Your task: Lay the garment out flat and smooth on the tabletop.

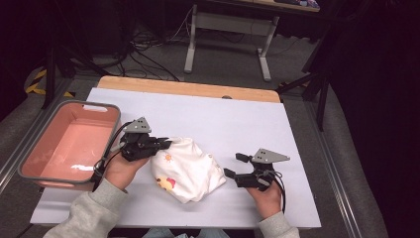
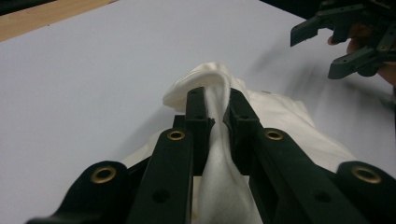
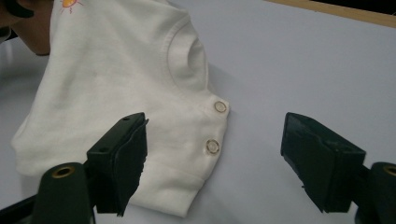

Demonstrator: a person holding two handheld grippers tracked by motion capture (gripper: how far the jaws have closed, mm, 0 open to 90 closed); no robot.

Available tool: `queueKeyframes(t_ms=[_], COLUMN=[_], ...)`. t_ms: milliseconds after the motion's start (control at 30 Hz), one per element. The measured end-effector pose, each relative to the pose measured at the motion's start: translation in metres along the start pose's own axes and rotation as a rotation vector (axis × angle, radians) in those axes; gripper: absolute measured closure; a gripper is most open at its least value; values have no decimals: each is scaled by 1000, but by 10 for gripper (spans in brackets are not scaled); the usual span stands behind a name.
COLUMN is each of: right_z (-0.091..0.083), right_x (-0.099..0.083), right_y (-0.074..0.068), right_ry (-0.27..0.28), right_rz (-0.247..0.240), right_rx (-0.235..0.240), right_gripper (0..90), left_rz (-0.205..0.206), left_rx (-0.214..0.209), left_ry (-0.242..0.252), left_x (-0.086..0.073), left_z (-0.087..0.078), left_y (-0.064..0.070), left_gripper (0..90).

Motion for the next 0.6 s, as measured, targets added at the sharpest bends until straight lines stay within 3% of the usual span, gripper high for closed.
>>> queueKeyframes(t_ms=[100, 267, 600], right_z=[4, 11, 35], right_x=[-1, -3, -10], right_y=[-2, -2, -4], right_ry=[-11, -35, -115], right_rz=[-4, -10, -39], right_rx=[23, 18, 11], right_gripper=[287, 326, 327], left_rz=[-4, -6, -4], left_rx=[6, 6, 6], left_ry=[-6, -12, -15], left_x=[-3, -5, -10], left_z=[-1, 0, -1], left_y=[-1, -2, -2], left_gripper=[817, 817, 815])
Point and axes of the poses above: each handheld gripper's, and its own axes: z roughly forward along the jaws, x roughly out of its top, y roughly to its right, the point moved 7 cm from there along z, roughly forward along the jaws, and after that the axes turned 7 degrees about y, right-handed, at the moved point
